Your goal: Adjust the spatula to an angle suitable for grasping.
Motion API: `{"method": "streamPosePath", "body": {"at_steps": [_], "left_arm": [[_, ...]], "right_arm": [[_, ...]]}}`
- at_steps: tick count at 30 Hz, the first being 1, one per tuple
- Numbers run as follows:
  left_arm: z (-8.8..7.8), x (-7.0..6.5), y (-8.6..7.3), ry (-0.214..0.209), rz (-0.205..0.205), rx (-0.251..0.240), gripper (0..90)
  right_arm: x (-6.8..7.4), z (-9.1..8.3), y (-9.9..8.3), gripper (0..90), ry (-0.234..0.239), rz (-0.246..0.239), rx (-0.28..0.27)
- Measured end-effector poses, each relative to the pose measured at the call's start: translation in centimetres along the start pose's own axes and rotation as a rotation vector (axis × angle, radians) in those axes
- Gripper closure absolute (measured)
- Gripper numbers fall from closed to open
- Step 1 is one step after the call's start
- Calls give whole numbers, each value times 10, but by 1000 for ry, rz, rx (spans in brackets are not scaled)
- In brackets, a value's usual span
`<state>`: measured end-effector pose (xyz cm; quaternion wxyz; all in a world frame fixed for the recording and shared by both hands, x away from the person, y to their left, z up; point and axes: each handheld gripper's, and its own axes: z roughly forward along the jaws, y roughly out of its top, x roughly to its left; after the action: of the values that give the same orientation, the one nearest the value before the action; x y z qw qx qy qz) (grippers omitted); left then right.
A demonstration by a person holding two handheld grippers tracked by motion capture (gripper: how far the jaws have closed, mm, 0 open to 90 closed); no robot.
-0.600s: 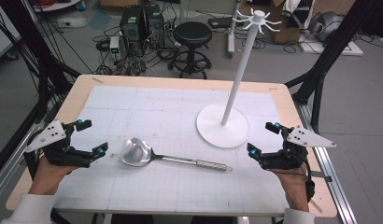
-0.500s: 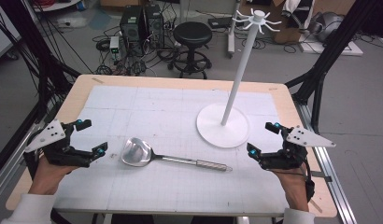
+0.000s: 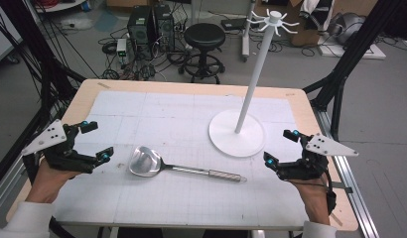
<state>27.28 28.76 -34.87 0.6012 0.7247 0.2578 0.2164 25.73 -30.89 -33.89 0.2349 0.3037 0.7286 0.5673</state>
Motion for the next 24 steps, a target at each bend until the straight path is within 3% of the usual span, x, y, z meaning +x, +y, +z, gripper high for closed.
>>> {"method": "streamPosePath", "body": {"at_steps": [8, 15, 22, 23, 24], "left_arm": [[22, 3, 31, -70, 53, 103, 17], [54, 0, 55, -150, 136, 244, 17], [92, -19, 62, -280, 278, 354, 17], [104, -24, 62, -323, 305, 390, 17], [104, -24, 62, -323, 305, 390, 17]], "right_arm": [[0, -3, 4, 9, 16, -4, 3], [1, -6, 9, 10, 18, -15, -14], [0, -7, 9, 9, 18, -7, -14], [0, -8, 9, 10, 20, -4, -13], [0, -8, 9, 10, 20, -5, -14]]}}
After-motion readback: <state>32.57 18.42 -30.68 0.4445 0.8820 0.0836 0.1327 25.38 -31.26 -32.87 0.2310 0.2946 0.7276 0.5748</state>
